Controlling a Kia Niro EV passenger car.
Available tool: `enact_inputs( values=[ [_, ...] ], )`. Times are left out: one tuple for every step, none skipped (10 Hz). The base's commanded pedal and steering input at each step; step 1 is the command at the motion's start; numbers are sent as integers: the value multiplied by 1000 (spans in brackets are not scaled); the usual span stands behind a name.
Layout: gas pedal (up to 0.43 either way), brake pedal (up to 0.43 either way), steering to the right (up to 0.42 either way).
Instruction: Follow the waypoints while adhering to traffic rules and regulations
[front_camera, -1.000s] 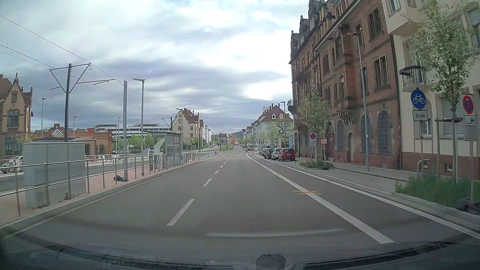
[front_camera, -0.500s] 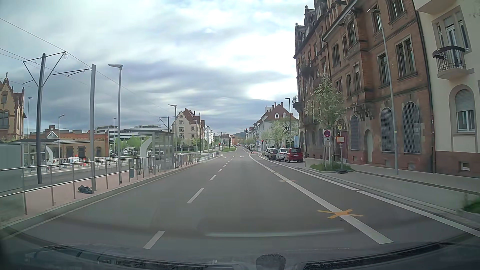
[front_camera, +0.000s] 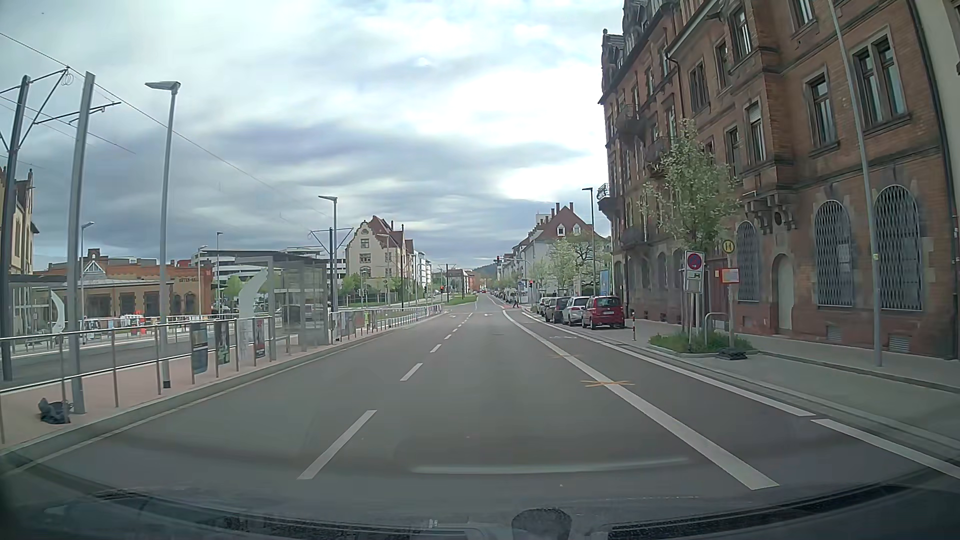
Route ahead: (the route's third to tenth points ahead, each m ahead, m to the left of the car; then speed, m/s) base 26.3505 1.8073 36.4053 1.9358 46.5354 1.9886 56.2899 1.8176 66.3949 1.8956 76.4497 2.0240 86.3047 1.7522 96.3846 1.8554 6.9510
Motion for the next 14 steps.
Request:
enact_inputs(
  values=[
    [47, 0, -9],
    [47, 0, -9],
    [47, 0, -9],
    [47, 0, -9],
    [47, 0, -9],
    [47, 0, -9],
    [47, 0, -9],
    [47, 0, -9],
    [47, 0, -9],
    [47, 0, -8],
    [47, 0, -8],
    [39, 0, -4],
    [39, 0, -3],
    [28, 0, -3]
  ],
)
